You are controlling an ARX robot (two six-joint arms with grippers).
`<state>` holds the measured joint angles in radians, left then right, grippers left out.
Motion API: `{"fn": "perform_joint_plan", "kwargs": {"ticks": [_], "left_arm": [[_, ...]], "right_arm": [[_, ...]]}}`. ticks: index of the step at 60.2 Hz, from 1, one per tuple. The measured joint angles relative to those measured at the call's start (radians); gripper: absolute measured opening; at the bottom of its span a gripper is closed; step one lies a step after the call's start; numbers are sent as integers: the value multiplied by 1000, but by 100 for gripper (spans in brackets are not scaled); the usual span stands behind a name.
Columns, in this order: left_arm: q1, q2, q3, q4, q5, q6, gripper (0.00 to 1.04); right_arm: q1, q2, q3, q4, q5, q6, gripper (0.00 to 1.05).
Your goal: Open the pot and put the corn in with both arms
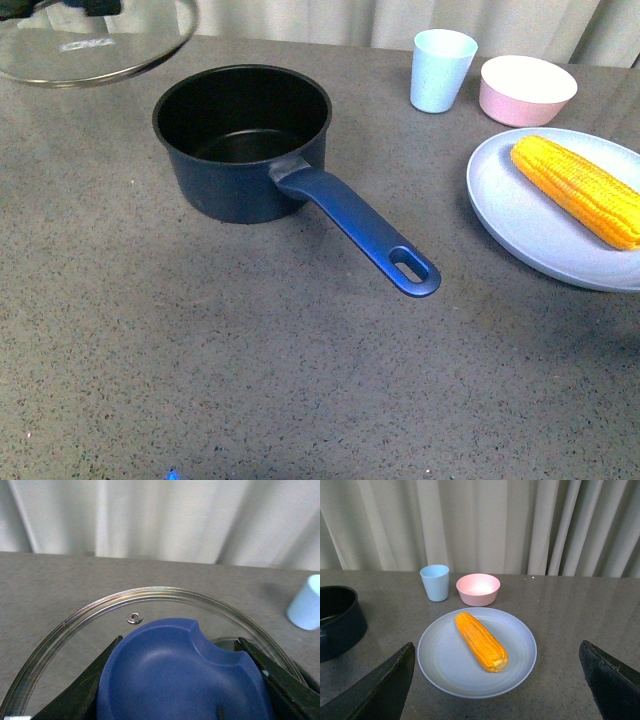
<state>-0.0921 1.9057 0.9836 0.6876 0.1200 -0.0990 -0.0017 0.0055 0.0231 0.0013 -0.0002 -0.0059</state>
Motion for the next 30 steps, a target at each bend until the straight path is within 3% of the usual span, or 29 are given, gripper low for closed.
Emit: {"fn": "perform_joint_plan", "kwargs": {"ticks": [15,30], "left_arm": [[161,26,-66,87,-12,-3,59],[186,146,-106,175,11,-4,58]], "right_arm": [[0,0,0,0,0,0,96],[0,0,0,0,0,0,96]]}}
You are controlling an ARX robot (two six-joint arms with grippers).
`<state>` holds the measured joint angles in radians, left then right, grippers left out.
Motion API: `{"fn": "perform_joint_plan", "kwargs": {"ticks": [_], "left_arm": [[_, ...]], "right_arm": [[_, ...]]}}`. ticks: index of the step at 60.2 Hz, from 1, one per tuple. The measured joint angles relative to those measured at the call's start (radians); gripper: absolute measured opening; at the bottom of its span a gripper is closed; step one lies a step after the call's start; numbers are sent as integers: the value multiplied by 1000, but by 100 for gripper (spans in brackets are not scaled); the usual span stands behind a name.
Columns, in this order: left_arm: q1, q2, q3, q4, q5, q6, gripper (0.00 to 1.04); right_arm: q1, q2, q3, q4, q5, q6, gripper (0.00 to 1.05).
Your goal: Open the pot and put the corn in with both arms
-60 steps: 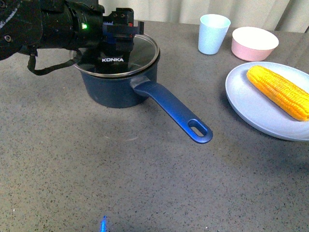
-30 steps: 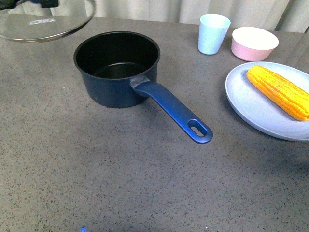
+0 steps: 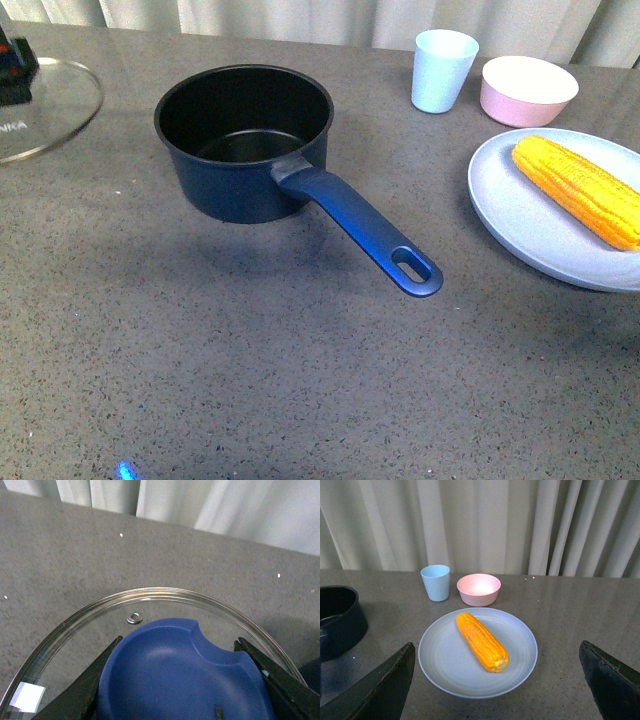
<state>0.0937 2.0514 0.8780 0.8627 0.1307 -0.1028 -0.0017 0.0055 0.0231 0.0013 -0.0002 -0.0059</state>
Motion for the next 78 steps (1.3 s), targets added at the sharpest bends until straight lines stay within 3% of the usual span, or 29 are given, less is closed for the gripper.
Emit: {"fn": "perform_joint_plan", "kwargs": {"ticks": [58,72,78], "left_arm": [[-3,261,26,204,31,7,58],[-6,262,3,235,38,0,94],[-4,256,-10,238,32,0,96]], "right_arm": [[0,0,0,0,0,0,96],[0,0,0,0,0,0,96],[0,0,0,0,0,0,96]]}}
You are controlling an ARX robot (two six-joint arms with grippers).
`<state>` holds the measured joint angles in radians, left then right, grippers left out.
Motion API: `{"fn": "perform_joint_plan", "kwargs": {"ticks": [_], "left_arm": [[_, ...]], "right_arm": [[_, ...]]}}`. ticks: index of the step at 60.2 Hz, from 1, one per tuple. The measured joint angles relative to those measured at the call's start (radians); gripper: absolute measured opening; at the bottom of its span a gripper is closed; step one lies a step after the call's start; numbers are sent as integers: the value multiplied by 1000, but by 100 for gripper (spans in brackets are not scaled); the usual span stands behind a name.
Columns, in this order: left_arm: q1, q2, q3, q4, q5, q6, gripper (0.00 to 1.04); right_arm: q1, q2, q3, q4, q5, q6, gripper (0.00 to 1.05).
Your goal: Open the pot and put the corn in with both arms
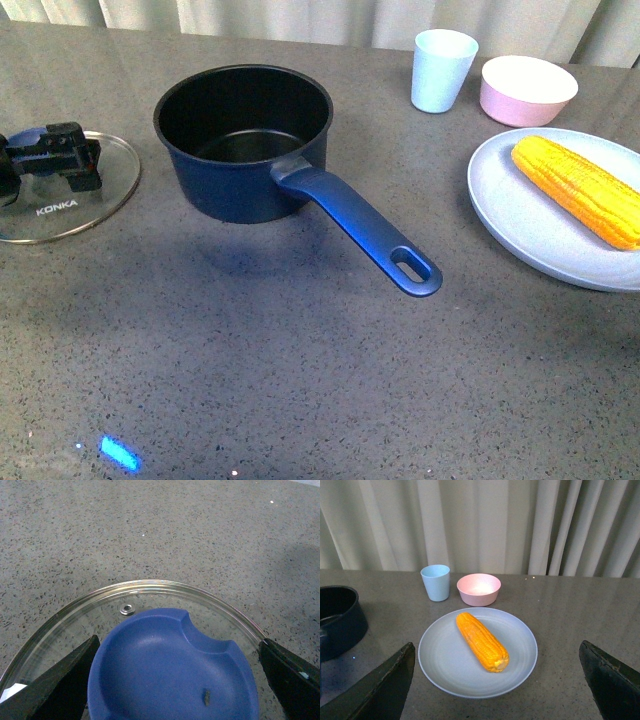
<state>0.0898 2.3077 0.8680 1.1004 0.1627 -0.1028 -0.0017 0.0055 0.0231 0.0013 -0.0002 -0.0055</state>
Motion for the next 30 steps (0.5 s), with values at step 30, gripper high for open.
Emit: {"fn": "perform_joint_plan", "kwargs": {"ticks": [30], "left_arm": [[38,-394,-167,-121,16,-46,96]], "right_arm": [[0,0,0,0,0,0,96]]}}
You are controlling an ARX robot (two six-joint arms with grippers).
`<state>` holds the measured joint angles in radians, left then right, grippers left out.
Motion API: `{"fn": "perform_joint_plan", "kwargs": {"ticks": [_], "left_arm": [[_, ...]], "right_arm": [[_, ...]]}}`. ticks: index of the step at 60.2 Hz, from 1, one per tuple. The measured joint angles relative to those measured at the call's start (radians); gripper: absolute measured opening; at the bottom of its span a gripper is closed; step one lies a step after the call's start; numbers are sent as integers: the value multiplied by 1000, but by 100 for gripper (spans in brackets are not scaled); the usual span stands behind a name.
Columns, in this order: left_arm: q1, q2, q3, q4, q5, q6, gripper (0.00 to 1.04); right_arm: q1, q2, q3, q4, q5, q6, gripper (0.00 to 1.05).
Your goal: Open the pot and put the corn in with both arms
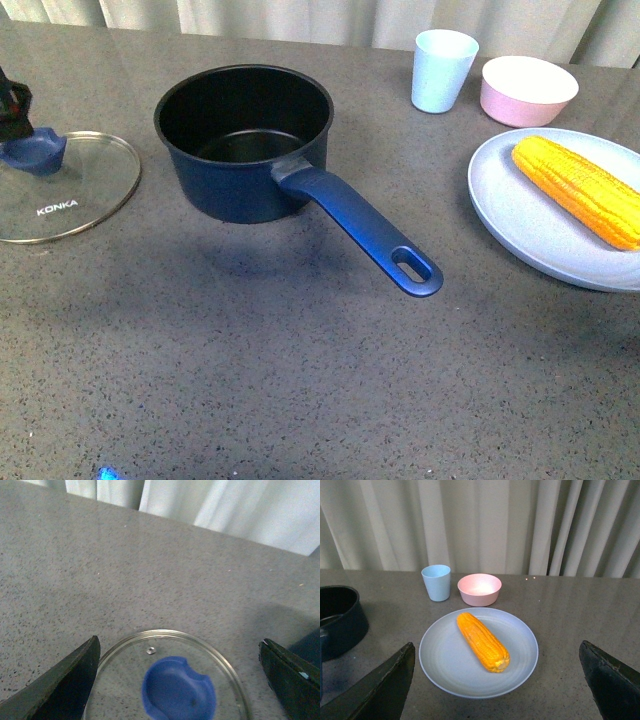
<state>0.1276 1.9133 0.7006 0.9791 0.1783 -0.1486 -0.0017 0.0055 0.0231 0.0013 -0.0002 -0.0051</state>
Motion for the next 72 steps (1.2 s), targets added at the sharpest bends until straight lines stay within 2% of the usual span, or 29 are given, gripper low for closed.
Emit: {"fn": "perform_joint_plan", "kwargs": {"ticks": [7,11,16,33,39,60,72], "left_arm": [[-16,-103,-38,-21,3,-3,94],[-31,-160,-105,118,-75,59,82],[-40,-256,-207,194,-90,101,68],[-68,-477,-437,181,-120,132,20],[-111,-556,-488,157,-175,134,2],[-126,-857,-623,-16,-179,138,2],[-126,-1052,-665,-166,-179,138,2]], "right_arm": [[0,0,0,0,0,0,96],[0,0,0,0,0,0,96],[0,0,0,0,0,0,96],[0,0,0,0,0,1,96],[0,0,0,0,0,1,96],[0,0,0,0,0,1,96],[0,0,0,0,0,1,96]]}}
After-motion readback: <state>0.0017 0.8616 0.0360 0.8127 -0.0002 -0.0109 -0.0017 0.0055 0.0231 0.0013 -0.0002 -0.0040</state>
